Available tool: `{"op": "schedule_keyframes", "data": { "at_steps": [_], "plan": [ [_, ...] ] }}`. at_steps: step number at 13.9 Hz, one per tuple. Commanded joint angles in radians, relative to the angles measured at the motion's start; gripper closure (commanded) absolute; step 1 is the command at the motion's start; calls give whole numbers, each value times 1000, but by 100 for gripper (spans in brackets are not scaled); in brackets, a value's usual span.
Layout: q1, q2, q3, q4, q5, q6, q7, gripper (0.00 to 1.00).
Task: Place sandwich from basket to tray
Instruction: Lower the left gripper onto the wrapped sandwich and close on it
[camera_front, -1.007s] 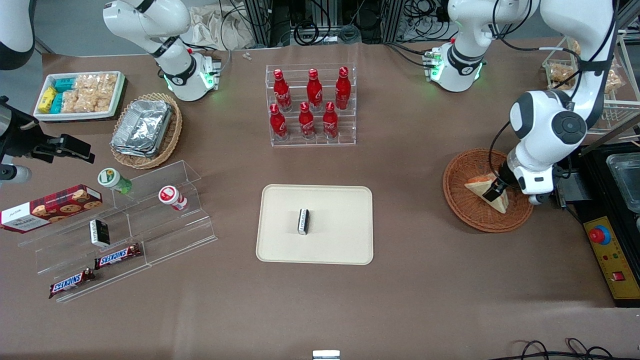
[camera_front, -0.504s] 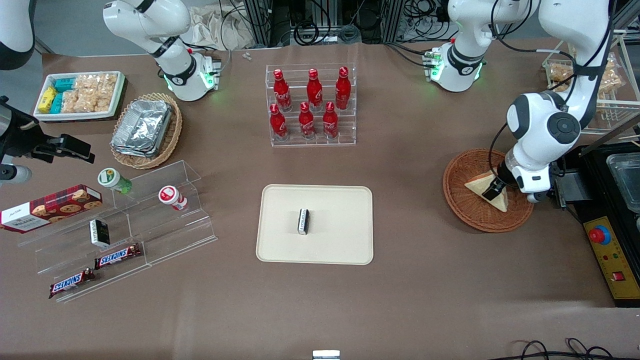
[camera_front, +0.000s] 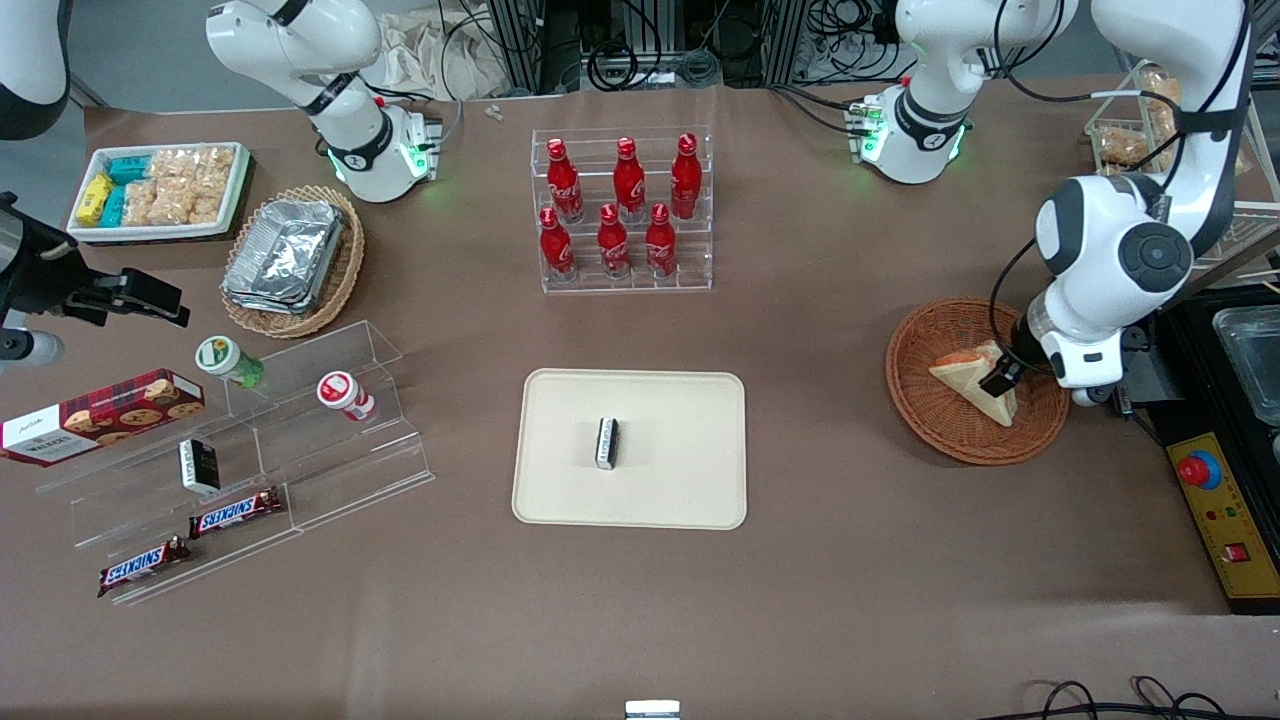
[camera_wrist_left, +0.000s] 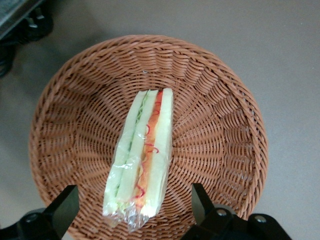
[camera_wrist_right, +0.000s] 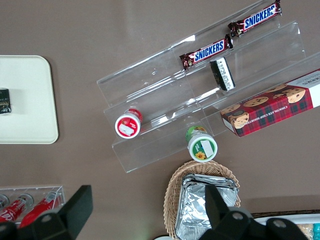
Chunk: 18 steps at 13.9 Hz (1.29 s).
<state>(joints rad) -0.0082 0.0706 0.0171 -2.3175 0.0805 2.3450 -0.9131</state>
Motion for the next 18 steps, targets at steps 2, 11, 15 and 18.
{"op": "schedule_keyframes", "data": {
  "at_steps": [2, 11, 15, 18],
  "plan": [
    [2, 20, -5, -28, 27, 49, -36, 0],
    [4, 106, 1, -71, 25, 207, -36, 2],
    [4, 121, 0, -68, 16, 240, -81, 100],
    [-9, 124, -3, -57, 27, 235, -118, 100]
  ]
}}
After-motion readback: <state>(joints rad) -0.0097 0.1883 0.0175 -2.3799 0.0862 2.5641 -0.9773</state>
